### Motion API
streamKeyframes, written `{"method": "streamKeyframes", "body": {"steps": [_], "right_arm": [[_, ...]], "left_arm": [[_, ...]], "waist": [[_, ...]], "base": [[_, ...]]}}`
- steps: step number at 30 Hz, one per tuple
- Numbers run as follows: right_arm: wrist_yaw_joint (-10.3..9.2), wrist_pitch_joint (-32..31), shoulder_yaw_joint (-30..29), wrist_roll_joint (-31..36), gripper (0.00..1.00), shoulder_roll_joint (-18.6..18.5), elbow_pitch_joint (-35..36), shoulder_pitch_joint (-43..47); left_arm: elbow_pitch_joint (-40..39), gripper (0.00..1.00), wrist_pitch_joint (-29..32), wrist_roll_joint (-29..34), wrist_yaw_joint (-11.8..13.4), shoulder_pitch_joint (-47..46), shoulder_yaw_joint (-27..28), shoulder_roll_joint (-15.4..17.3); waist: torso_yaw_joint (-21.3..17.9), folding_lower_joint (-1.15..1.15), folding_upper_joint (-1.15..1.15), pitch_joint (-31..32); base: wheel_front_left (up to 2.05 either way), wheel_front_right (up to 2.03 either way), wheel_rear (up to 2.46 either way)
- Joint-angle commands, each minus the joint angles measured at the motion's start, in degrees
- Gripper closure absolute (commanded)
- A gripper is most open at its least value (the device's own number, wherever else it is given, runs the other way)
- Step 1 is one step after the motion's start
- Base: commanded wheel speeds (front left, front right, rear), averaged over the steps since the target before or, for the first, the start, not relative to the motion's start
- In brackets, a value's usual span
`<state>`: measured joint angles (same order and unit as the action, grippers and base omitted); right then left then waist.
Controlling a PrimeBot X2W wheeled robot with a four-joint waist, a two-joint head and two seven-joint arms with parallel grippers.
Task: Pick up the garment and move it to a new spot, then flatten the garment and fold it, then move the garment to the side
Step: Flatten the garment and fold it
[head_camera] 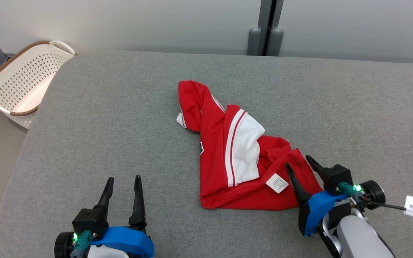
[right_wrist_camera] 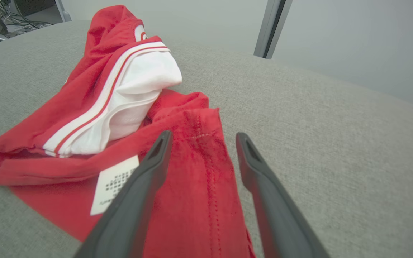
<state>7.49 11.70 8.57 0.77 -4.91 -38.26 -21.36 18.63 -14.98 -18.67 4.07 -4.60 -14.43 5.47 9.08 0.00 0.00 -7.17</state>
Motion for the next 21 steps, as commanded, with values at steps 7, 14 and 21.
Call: {"method": "streamKeyframes", "body": {"steps": [7, 14, 21], "right_arm": [[0.01, 2.2, 2.5, -1.5, 1.0, 0.6, -2.0, -1.3], [0.01, 3.2, 3.2, -3.8, 1.0, 1.1, 6.0, 6.1], [0.01, -0.2, 4.4, -4.1, 1.0, 0.1, 18.9, 18.6]], "left_arm": [[0.1, 0.0, -0.3, -0.3, 0.5, -0.3, 0.2, 0.6], [-0.2, 0.0, -0.3, -0.3, 0.6, 0.5, 0.4, 0.7], [-1.1, 0.0, -0.3, -0.5, 0.9, 1.6, 1.1, 1.0]], "waist": [[-1.7, 0.0, 0.0, 0.1], [-5.1, 0.0, 0.0, 0.8], [-9.2, 0.0, 0.0, 1.3]], "base": [[0.0, 0.0, 0.0], [0.0, 0.0, 0.0], [0.0, 0.0, 0.0]]}}
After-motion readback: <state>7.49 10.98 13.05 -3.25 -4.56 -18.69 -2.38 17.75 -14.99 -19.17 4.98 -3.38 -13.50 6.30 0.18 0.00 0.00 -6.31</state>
